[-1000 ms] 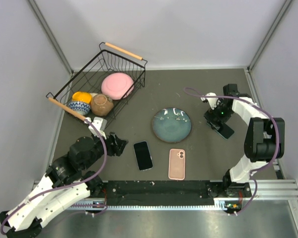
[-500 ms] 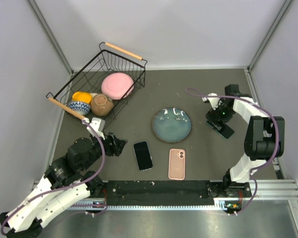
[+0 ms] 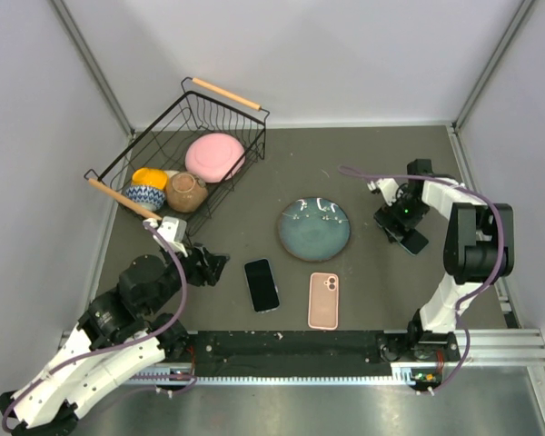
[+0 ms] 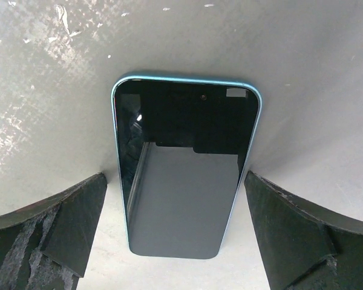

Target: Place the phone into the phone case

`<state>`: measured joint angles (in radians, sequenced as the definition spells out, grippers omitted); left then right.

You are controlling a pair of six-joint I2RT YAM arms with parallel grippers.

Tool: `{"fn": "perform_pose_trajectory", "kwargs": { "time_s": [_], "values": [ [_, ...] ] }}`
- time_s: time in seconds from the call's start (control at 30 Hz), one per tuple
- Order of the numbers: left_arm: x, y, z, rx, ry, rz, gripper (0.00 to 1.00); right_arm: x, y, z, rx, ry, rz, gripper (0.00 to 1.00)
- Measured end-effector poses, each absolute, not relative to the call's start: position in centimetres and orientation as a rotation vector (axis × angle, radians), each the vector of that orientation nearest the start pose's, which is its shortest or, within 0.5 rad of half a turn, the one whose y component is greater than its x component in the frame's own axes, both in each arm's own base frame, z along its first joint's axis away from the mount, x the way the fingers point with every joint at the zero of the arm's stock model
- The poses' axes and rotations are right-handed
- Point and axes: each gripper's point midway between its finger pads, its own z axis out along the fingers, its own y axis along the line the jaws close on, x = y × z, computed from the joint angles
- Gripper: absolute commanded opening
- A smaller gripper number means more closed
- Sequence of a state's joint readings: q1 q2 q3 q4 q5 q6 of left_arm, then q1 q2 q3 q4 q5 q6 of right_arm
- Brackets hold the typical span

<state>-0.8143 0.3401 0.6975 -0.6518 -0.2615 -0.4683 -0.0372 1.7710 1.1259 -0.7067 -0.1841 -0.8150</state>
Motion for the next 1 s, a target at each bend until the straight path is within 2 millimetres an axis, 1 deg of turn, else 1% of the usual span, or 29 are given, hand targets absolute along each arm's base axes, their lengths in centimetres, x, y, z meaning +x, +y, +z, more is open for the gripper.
{"fn": "perform_pose_trajectory", "kwargs": {
  "time_s": [0.2, 0.3, 0.33, 0.4, 0.43, 0.47, 0.5, 0.6, 0.67, 0.87, 1.0],
  "values": [
    [16.2, -13.1, 23.6, 0.141, 1.900, -0.636, 0.72, 33.4, -1.2, 2.0, -1.094, 2.659, 0.095, 0.90],
    [16.2, -13.1, 23.6, 0.140, 1.899, -0.635, 0.72, 33.6, -1.3, 2.0, -1.078, 2.665, 0.091, 0.78],
    [16.2, -13.0, 23.6, 0.138, 1.899, -0.634, 0.72, 33.7, -1.3, 1.9, -1.068, 2.666, 0.086, 0.70],
    [16.3, -13.0, 23.6, 0.137, 1.899, -0.632, 0.72, 33.8, -1.3, 1.9, -1.040, 2.672, 0.081, 0.64],
    [16.3, -13.0, 23.6, 0.137, 1.899, -0.632, 0.72, 33.9, -1.3, 1.9, -1.030, 2.674, 0.076, 0.58],
    [16.3, -13.0, 23.6, 0.135, 1.898, -0.630, 0.72, 34.0, -1.4, 2.0, -1.012, 2.678, 0.073, 0.55],
    [16.3, -13.0, 23.6, 0.135, 1.898, -0.630, 0.72, 34.0, -1.4, 2.0, -0.991, 2.688, 0.069, 0.50],
    [16.3, -13.0, 23.6, 0.135, 1.898, -0.630, 0.72, 34.5, -1.4, 2.0, -0.897, 2.729, 0.069, 0.42],
    [16.3, -13.0, 23.6, 0.136, 1.898, -0.630, 0.72, 35.0, -1.5, 2.1, -0.819, 2.754, 0.062, 0.41],
    [16.3, -13.1, 23.4, 0.142, 1.906, -0.629, 0.72, 37.4, -1.5, 2.3, -0.552, 2.805, 0.041, 0.44],
    [16.3, -13.3, 23.2, 0.151, 1.916, -0.631, 0.72, 37.9, -1.2, 2.4, -0.364, 2.833, 0.051, 0.45]
  ]
}}
